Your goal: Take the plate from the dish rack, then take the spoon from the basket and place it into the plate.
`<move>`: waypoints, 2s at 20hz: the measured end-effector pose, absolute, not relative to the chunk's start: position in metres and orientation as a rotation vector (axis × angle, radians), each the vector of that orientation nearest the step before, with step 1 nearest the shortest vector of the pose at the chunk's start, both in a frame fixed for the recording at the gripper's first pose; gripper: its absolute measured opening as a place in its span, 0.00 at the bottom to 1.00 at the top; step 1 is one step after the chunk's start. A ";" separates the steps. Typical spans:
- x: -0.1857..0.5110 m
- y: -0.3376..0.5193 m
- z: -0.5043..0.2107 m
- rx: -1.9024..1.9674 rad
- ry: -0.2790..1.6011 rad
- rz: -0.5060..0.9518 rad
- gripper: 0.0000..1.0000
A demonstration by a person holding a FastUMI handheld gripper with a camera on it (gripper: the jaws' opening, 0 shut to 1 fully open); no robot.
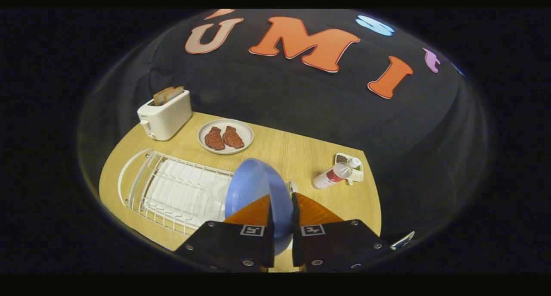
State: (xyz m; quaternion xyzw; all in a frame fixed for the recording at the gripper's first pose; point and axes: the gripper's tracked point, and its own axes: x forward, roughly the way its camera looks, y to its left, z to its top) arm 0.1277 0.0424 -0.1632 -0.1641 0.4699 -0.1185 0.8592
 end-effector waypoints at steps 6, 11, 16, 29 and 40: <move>0.077 0.032 -0.136 -0.235 0.933 -0.184 0.17; 0.025 0.020 -0.141 -0.134 0.890 -0.137 0.16; -0.023 0.012 -0.162 -0.021 0.894 -0.095 0.16; -0.103 0.024 -0.266 0.282 0.964 -0.033 0.16; -0.115 0.030 -0.317 0.363 0.906 -0.022 0.22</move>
